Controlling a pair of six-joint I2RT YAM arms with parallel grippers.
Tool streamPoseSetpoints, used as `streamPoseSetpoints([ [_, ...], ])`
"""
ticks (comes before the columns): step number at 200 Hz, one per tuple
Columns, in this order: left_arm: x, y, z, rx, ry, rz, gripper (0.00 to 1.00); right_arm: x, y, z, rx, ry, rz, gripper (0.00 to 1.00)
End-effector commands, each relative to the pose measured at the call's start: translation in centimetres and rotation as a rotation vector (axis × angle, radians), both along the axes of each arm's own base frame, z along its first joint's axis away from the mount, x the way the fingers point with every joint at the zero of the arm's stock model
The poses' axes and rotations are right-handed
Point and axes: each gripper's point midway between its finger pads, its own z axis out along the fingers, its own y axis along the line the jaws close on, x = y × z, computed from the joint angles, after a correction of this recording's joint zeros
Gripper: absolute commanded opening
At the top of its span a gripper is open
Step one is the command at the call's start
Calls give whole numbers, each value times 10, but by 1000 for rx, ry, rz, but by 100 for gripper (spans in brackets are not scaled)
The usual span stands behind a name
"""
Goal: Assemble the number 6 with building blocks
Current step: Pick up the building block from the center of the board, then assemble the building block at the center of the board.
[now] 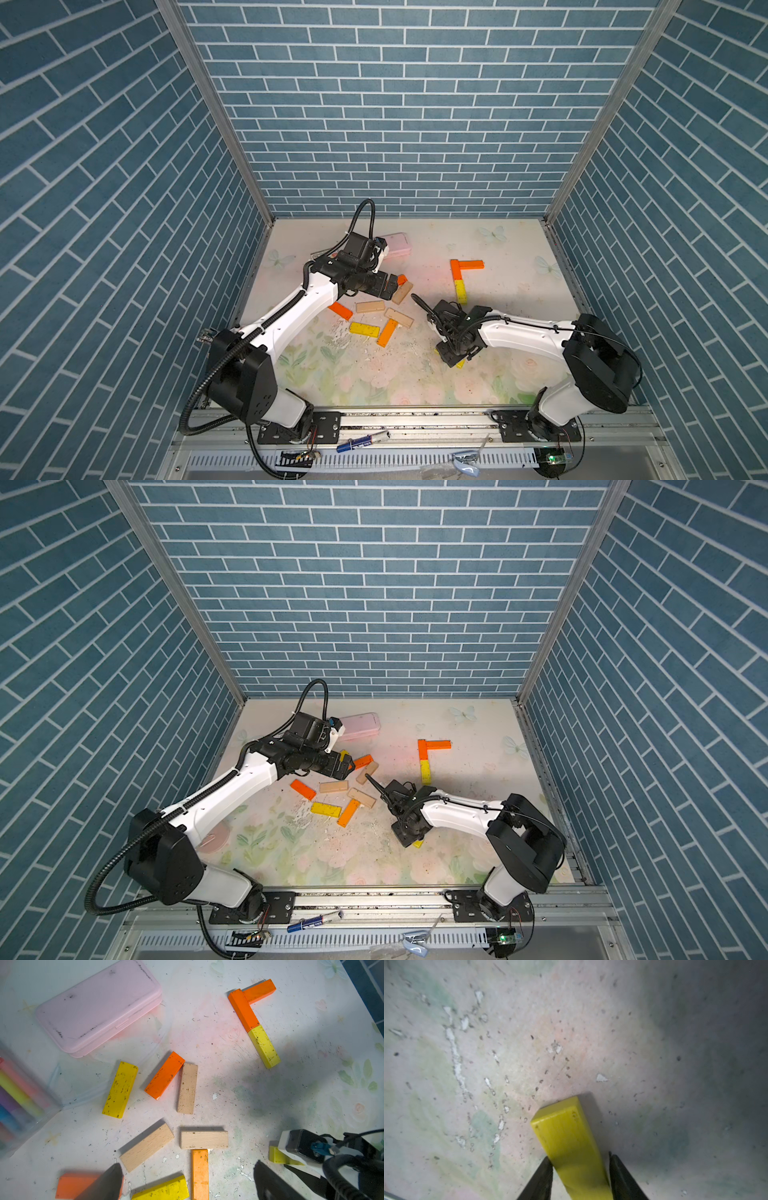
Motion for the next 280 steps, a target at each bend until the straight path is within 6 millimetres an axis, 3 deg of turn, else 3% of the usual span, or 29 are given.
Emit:
streamPoseSetpoints([
  [1, 0, 9, 7, -24, -12, 36, 99, -7, -3, -8, -42, 29, 4, 42],
  [14, 1, 10, 7, -32, -9, 43, 99, -8, -3, -10, -55, 33, 10, 40],
  [41, 4, 16, 9, -31, -16, 60, 99, -1, -2, -5, -70, 0, -22, 25],
  [61, 5, 18, 9, -37, -19, 72, 99, 15, 1, 19, -17, -80, -100, 12],
  [80, 5, 18, 8, -42, -14, 77, 99, 39, -6, 45, 73, -131, -241, 12],
  [95, 5, 18, 11, -52, -20, 87, 99, 63, -19, 70, 154, -180, -384, 9],
  [130, 6, 15, 14, -89, -21, 100, 99, 127, -67, 129, 328, -347, -799, 17],
  [160, 6, 11, 11, -107, -5, 99, 98, 169, -110, 153, 468, -423, -1245, 17],
  [181, 6, 7, 7, -134, 11, 105, 98, 195, -121, 148, 590, -384, -1509, 15],
  [206, 5, 6, 3, -134, 27, 104, 97, 217, -134, 131, 608, -359, -1725, 13],
  [280, -1, -9, -6, -139, 58, 64, 97, 241, -152, 73, 527, -280, -2105, 13],
])
